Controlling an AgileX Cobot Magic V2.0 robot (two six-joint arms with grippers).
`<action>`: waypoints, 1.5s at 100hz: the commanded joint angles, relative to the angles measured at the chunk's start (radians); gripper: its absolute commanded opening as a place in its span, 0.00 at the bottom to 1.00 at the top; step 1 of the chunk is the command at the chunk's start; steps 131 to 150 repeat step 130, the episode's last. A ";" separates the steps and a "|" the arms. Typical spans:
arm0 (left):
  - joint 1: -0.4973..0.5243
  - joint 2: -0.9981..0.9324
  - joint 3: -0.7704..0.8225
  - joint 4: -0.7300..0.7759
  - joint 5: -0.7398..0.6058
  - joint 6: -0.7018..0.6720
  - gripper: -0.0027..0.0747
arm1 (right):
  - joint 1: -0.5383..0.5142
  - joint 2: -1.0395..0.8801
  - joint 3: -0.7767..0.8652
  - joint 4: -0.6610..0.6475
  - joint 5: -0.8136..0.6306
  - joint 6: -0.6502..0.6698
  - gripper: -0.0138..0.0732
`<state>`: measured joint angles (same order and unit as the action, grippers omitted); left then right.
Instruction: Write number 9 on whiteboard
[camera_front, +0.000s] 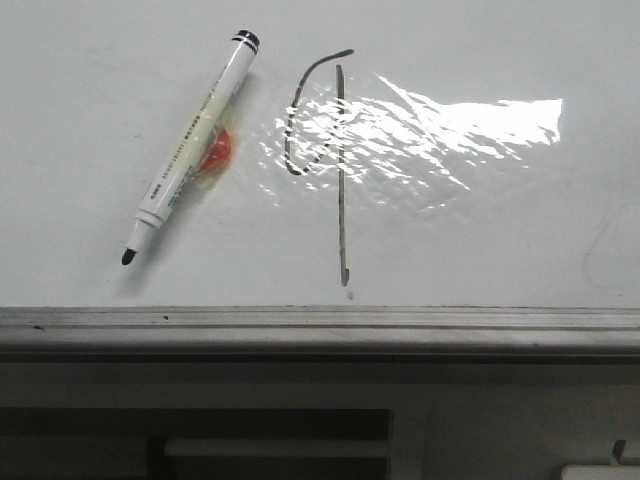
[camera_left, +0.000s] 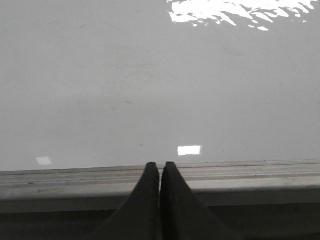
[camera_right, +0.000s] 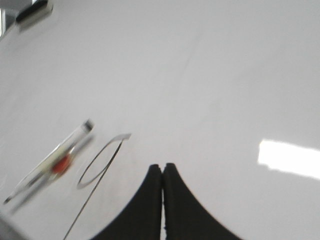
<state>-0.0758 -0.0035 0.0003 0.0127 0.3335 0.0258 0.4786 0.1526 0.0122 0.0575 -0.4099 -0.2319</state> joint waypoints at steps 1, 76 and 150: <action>0.001 -0.029 0.019 0.001 -0.049 -0.014 0.01 | -0.102 0.009 0.027 -0.113 -0.166 0.067 0.09; 0.001 -0.029 0.019 0.001 -0.049 -0.014 0.01 | -0.623 -0.178 0.027 -0.195 0.681 0.397 0.09; 0.001 -0.029 0.019 0.001 -0.049 -0.014 0.01 | -0.623 -0.178 0.027 -0.193 0.725 0.397 0.09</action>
